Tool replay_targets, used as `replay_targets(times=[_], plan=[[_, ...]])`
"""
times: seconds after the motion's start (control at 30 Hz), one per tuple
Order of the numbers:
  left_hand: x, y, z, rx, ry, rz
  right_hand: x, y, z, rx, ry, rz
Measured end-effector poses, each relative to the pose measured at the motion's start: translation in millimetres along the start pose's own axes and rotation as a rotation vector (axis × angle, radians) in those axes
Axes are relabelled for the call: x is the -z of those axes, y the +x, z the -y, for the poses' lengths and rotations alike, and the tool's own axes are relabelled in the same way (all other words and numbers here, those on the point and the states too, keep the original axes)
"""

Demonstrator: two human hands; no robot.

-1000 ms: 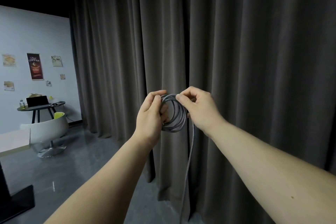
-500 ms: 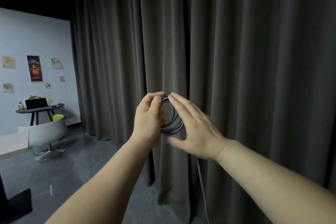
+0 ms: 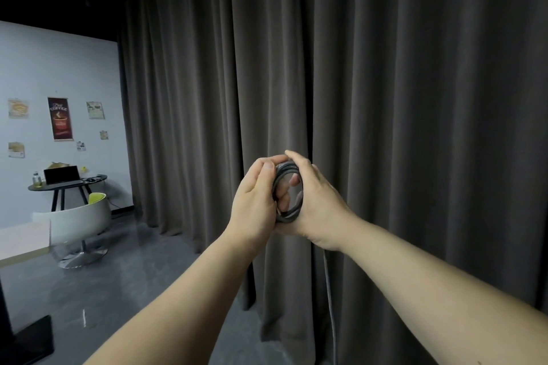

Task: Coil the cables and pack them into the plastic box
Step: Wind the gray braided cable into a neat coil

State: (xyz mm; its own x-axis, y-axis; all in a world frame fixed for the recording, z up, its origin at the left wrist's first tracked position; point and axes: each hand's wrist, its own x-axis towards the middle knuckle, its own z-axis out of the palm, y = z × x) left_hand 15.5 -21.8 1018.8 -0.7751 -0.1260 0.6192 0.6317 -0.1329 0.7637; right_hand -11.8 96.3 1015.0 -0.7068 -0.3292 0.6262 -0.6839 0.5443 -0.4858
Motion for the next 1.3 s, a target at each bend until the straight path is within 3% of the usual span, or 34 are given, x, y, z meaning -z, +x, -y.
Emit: replay_targets(times=[0.23, 0.53, 0.7, 0.83, 1.0, 1.3], plan=[[11, -3, -5, 0.139, -0.134, 0.137, 6, 2, -1, 0.027, -0.039, -0.029], [11, -8, 1, -0.001, -0.016, 0.061, 10, -3, 2, 0.030, -0.112, 0.141], [8, -11, -2, -0.039, -0.023, 0.131, 12, 0, 0, 0.060, -0.078, 0.058], [5, -12, 1, -0.066, -0.006, 0.097, 13, -2, -5, 0.042, -0.046, 0.016], [-1, -5, 6, 0.003, -0.114, 0.040, 18, 0, -10, 0.022, -0.006, 0.044], [-4, -2, 10, 0.114, -0.219, 0.094, 26, -2, -18, 0.028, 0.000, 0.050]])
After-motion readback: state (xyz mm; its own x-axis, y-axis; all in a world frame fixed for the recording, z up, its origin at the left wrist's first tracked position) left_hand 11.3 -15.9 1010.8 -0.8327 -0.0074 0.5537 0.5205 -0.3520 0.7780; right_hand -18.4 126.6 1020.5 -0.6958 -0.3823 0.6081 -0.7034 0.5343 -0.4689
